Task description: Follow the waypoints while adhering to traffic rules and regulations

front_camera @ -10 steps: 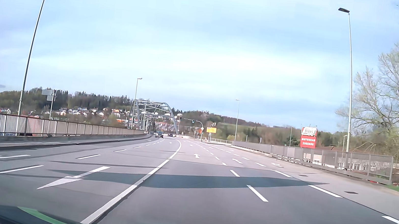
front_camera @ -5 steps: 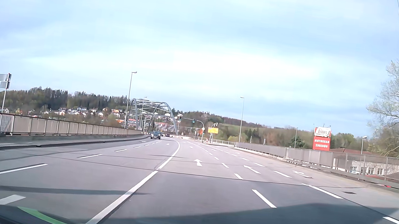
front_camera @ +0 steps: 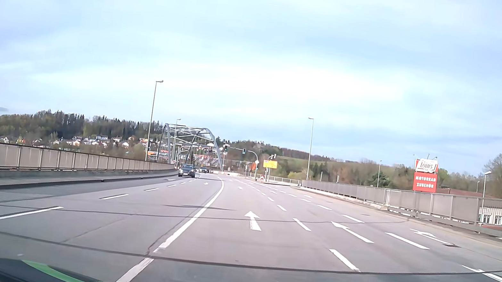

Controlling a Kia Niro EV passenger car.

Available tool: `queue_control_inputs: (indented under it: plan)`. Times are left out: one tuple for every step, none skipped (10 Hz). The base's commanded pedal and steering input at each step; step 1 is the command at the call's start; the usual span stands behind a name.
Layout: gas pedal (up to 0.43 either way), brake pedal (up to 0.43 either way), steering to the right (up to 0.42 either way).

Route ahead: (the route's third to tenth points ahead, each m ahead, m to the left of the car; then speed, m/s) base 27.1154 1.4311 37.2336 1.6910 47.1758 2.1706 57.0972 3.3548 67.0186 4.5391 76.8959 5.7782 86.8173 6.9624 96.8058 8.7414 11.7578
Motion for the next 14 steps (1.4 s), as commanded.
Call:
queue_control_inputs:
  plan:
    - [0.110,0.000,0.001]
    - [0.110,0.000,0.001]
    - [0.110,0.000,0.000]
    - [0.110,0.000,0.000]
    - [0.110,0.000,0.000]
    - [0.110,0.000,-0.001]
    - [0.110,0.000,-0.002]
    - [0.110,0.000,-0.002]
    - [0.110,0.000,-0.002]
    - [0.110,0.000,-0.003]
    - [0.110,0.000,-0.003]
    - [0.110,0.000,-0.005]
    - [0.110,0.000,-0.007]
    - [0.110,0.000,-0.008]
